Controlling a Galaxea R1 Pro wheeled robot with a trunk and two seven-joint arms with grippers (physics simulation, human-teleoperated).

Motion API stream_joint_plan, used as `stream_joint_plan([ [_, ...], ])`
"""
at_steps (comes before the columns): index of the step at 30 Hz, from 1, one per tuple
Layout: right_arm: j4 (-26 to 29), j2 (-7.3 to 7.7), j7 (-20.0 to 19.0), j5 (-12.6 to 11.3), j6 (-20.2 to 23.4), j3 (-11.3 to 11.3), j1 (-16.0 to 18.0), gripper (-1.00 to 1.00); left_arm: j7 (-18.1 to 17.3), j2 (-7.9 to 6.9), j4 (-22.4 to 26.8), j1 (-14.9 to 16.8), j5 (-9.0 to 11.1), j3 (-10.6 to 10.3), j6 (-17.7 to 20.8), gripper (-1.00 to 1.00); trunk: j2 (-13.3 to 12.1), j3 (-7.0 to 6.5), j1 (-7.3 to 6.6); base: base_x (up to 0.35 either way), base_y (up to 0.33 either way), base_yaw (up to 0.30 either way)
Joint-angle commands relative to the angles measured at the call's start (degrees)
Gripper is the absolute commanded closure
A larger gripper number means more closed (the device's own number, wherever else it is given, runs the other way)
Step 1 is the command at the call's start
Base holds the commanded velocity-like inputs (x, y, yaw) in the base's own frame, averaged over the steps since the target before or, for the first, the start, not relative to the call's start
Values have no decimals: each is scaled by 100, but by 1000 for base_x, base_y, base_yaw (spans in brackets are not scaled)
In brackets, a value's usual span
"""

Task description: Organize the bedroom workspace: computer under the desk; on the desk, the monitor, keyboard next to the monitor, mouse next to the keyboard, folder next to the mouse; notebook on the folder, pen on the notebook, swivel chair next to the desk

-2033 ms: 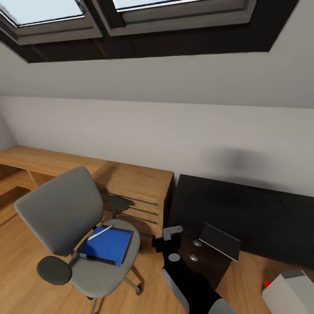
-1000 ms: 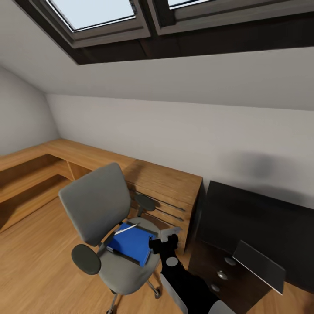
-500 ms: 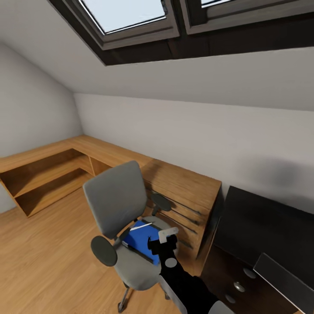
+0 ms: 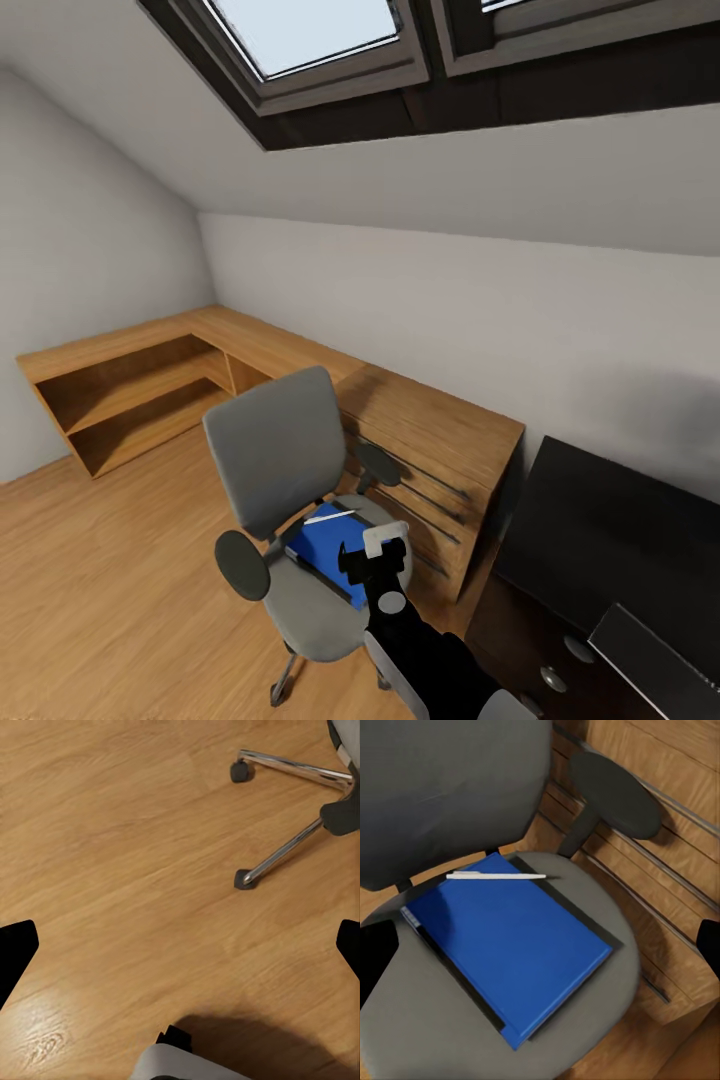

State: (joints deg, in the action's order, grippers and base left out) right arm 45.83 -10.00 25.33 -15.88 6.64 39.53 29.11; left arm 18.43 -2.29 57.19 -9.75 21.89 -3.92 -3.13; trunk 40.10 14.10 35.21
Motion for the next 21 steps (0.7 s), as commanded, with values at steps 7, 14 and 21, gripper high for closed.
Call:
stream_joint_plan([
  [7,5,0,42,-20,29,17,7,-100,48,-10,3,0,65,-29,-42,-100,7,7,2,0,-4,1],
  [14,5,0,50,-20,14,20,7,-100,47,-15,3,0,67,46,-47,-100,7,7,2,0,-159,260],
  [21,-2,0,58,-8,-201,20,7,-100,47,-12,3,0,69,58,-47,-100,7,7,2,0,-217,277],
])
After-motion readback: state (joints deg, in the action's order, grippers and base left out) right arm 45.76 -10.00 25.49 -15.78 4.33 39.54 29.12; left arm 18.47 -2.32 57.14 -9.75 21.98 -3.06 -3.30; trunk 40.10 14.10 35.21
